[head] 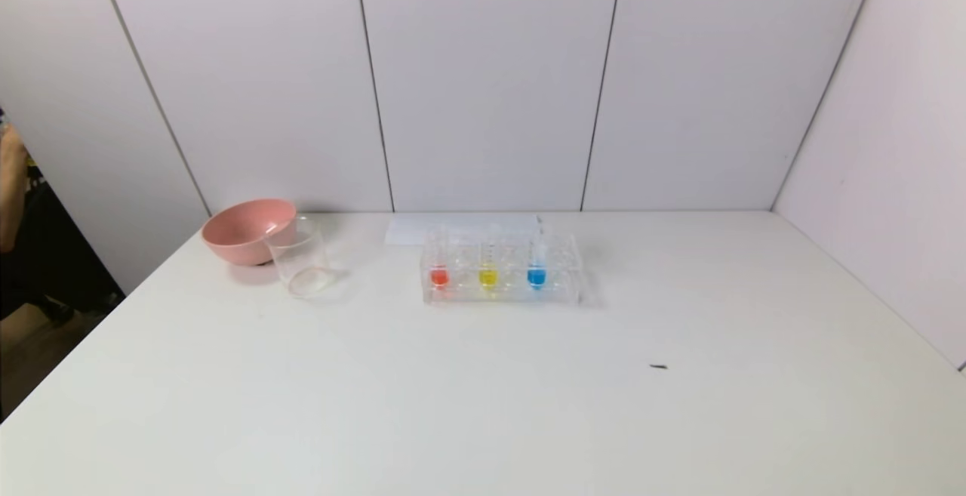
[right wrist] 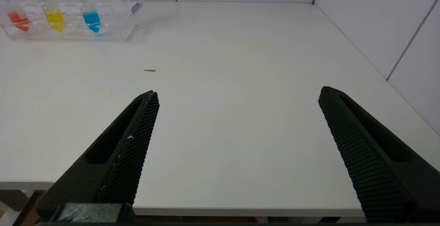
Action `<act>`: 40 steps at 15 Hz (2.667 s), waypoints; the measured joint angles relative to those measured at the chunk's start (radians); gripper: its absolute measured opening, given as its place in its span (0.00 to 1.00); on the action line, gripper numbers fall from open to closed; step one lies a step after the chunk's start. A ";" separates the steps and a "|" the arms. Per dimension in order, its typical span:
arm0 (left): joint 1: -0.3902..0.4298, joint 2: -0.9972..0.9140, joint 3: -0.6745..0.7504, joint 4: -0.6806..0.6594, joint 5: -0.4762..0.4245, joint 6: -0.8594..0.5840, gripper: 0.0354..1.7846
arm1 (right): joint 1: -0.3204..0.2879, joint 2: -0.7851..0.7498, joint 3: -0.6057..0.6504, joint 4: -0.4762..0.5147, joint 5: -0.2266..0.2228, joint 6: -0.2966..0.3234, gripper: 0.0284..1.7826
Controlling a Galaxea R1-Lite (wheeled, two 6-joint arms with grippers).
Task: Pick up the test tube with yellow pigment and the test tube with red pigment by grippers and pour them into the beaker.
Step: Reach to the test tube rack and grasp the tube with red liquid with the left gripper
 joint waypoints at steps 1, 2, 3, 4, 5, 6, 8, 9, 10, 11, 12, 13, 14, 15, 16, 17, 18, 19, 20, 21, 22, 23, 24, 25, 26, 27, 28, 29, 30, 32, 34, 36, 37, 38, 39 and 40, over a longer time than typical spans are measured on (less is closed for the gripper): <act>0.000 0.000 0.000 0.000 0.000 0.000 0.99 | 0.000 0.000 0.000 0.000 0.000 0.000 0.95; 0.000 0.000 0.000 0.000 0.000 0.000 0.99 | 0.000 0.000 0.000 0.000 0.000 0.000 0.95; 0.000 0.000 0.000 0.000 0.000 0.000 0.99 | 0.000 0.000 0.000 0.000 0.000 0.000 0.95; 0.000 0.000 0.000 0.000 0.000 0.000 0.99 | 0.000 0.000 0.000 0.000 0.000 0.000 0.95; 0.000 0.000 0.000 0.000 0.000 0.000 0.99 | 0.000 0.000 0.000 0.000 0.000 0.000 0.95; 0.000 0.000 0.000 0.000 0.000 0.000 0.99 | 0.000 0.000 0.000 0.000 0.000 0.000 0.95; 0.000 0.000 0.000 0.000 0.000 0.000 0.99 | 0.000 0.000 0.000 0.000 0.000 0.000 0.95; 0.000 0.000 0.000 0.000 0.000 0.000 0.99 | 0.000 0.000 0.000 0.000 0.000 0.000 0.95; 0.000 0.000 0.000 0.000 0.000 0.000 0.99 | 0.000 0.000 0.000 0.000 0.000 0.000 0.95; 0.000 0.000 0.000 0.000 0.000 0.000 0.99 | 0.000 0.000 0.000 0.000 0.000 0.000 0.95; 0.000 0.000 0.000 0.000 0.001 -0.001 0.99 | 0.000 0.000 0.000 0.000 0.000 0.000 0.95; 0.000 0.000 0.000 0.000 0.001 -0.005 0.99 | 0.000 0.000 0.000 0.000 0.000 0.000 0.95; 0.000 0.000 0.000 0.000 0.001 -0.009 0.99 | 0.000 0.000 0.000 0.000 0.000 0.000 0.95; 0.000 0.000 0.000 0.000 0.001 -0.009 0.99 | 0.000 0.000 0.000 0.000 0.000 0.000 0.95; 0.000 0.000 0.000 0.000 0.001 -0.009 0.99 | 0.000 0.000 0.000 0.000 0.000 0.000 0.95; 0.000 0.000 0.000 0.000 0.001 -0.009 0.99 | 0.000 0.000 0.000 0.000 0.000 0.000 0.95; 0.000 0.000 0.000 0.000 0.001 -0.009 0.99 | 0.000 0.000 0.000 0.000 0.000 0.000 0.95; 0.000 0.000 0.000 0.000 0.001 -0.010 0.99 | 0.000 0.000 0.000 0.000 -0.001 0.000 0.95; 0.000 0.000 0.000 0.000 0.001 -0.013 0.99 | 0.000 0.000 0.000 0.000 0.000 0.000 0.95; 0.000 0.000 0.000 0.003 0.002 -0.016 0.99 | 0.000 0.000 0.000 0.000 0.000 0.000 0.95; 0.000 0.000 0.000 0.003 0.003 -0.022 0.99 | 0.000 0.000 0.000 0.000 0.000 0.000 0.95; 0.000 0.000 0.000 0.003 0.004 -0.029 0.99 | 0.000 0.000 0.000 0.000 0.000 0.000 0.95; 0.000 0.000 0.000 0.004 0.005 -0.032 0.99 | 0.000 0.000 0.000 0.000 0.000 0.000 0.95; 0.000 0.000 0.000 0.004 0.005 -0.031 0.99 | 0.000 0.000 0.000 0.000 0.000 0.000 0.95; 0.000 0.000 0.000 0.004 0.002 -0.031 0.99 | 0.000 0.000 0.000 0.000 0.000 0.000 0.95; 0.000 0.000 0.000 0.004 0.003 -0.028 0.99 | 0.000 0.000 0.000 0.000 0.000 0.000 0.95; 0.000 0.000 0.000 0.000 0.003 -0.026 0.99 | 0.000 0.000 0.000 0.000 0.000 0.000 0.95; 0.000 0.000 0.000 -0.004 0.003 -0.026 0.99 | 0.000 0.000 0.000 0.000 0.000 0.000 0.95; 0.000 0.000 -0.002 -0.007 0.004 -0.026 0.99 | 0.000 0.000 0.000 0.000 0.000 0.000 0.95; 0.000 0.000 -0.013 -0.006 0.001 -0.023 0.99 | 0.000 0.000 0.000 0.000 0.000 0.000 0.95; 0.000 0.000 -0.040 0.004 -0.002 -0.022 0.99 | 0.000 0.000 0.000 0.000 0.000 0.000 0.95; 0.000 0.000 -0.087 0.033 -0.008 -0.020 0.99 | 0.000 0.000 0.000 0.000 0.000 0.000 0.95; 0.000 0.000 -0.119 0.061 -0.011 -0.018 0.99 | 0.000 0.000 0.000 0.000 0.000 0.000 0.95; 0.000 0.000 -0.153 0.096 -0.014 -0.016 0.99 | 0.000 0.000 0.000 0.000 0.000 0.000 0.95; 0.000 0.001 -0.191 0.129 -0.017 -0.015 0.99 | 0.000 0.000 0.000 0.000 0.000 0.000 0.95; 0.000 0.006 -0.226 0.155 -0.021 -0.014 0.99 | 0.000 0.000 0.000 0.000 0.000 0.000 0.95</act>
